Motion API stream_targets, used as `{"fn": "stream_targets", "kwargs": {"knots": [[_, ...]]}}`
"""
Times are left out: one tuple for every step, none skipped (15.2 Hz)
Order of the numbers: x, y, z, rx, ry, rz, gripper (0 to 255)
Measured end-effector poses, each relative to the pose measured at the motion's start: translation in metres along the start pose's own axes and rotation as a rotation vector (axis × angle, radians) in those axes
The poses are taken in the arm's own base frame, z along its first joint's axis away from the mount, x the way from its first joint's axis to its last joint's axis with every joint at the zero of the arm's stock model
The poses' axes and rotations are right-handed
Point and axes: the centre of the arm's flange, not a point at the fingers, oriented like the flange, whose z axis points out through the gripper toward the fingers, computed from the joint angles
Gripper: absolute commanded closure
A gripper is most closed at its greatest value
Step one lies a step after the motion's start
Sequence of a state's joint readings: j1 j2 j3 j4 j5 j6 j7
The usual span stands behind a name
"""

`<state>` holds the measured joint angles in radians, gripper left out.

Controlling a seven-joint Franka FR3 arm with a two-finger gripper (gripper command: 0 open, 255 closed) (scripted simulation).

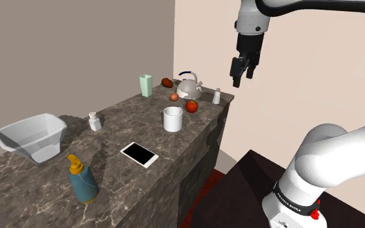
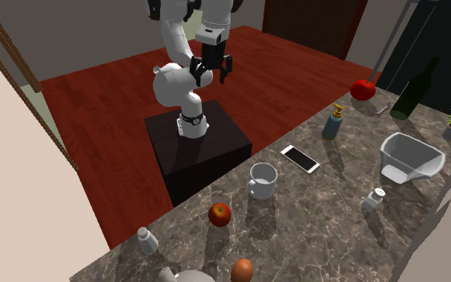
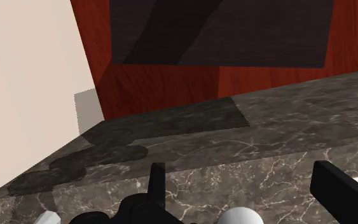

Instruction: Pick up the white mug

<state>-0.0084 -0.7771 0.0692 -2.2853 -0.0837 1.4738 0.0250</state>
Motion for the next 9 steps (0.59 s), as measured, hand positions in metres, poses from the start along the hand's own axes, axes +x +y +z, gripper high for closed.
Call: {"fn": "stream_targets", "kwargs": {"knots": [[0.000,0.000,0.000,0.000,0.000,0.000,0],[0.004,-0.002,0.004,0.002,0.002,0.000,0],[0.012,-0.005,0.011,0.005,0.004,-0.001,0],[0.019,-0.009,0.015,0.008,0.009,-0.002,0],[0.028,-0.014,0.023,0.011,0.012,-0.002,0],[0.036,-0.015,0.032,0.015,0.017,-0.004,0],[0.045,-0.016,0.039,0.019,0.022,-0.004,0],[0.054,-0.022,0.043,0.023,0.028,-0.005,0],[0.060,-0.028,0.051,0.026,0.033,-0.006,0]]}}
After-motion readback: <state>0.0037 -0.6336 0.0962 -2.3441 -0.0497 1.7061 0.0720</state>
